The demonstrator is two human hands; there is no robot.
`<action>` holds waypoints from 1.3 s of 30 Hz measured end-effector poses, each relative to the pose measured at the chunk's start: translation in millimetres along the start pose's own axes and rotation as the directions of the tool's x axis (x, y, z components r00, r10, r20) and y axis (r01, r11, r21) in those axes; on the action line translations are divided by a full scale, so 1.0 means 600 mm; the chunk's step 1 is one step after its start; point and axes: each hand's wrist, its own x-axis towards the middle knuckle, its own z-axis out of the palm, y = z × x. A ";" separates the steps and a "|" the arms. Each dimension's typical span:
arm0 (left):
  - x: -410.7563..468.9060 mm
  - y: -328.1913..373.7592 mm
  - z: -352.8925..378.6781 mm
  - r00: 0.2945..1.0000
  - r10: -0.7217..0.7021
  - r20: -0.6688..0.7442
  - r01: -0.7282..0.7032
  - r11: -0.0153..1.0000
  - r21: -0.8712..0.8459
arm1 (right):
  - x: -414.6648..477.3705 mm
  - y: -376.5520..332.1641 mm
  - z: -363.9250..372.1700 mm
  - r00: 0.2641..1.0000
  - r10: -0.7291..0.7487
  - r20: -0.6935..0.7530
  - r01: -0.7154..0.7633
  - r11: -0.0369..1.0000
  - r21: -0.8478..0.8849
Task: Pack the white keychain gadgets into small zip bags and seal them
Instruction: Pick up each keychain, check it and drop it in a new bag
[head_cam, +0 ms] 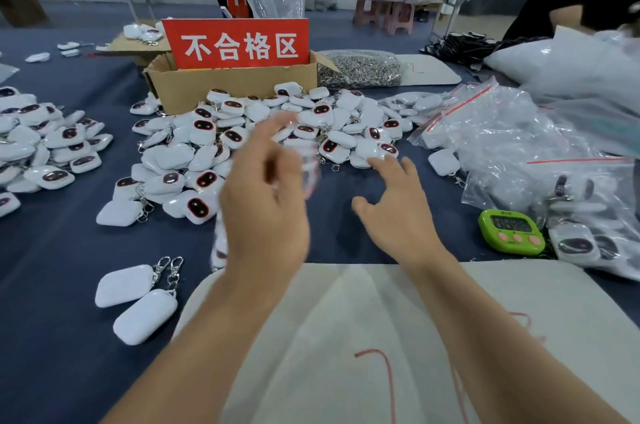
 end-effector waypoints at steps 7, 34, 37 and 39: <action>-0.075 -0.026 0.056 0.683 -0.169 0.710 -0.066 0.955 0.290 | 0.095 0.011 0.023 0.988 -0.080 0.135 0.103 0.980 -0.173; -0.050 -0.022 0.038 0.870 -0.254 0.422 0.225 0.967 0.118 | -0.078 -0.036 -0.047 0.911 0.275 0.308 -0.405 0.455 0.793; -0.041 -0.027 0.039 0.867 -0.320 0.381 0.329 0.943 0.044 | -0.074 -0.038 -0.048 0.922 0.229 0.313 -0.388 0.507 0.770; -0.036 -0.030 0.041 0.859 -0.369 0.355 0.406 0.913 -0.034 | -0.073 -0.037 -0.048 0.928 0.194 0.318 -0.372 0.512 0.774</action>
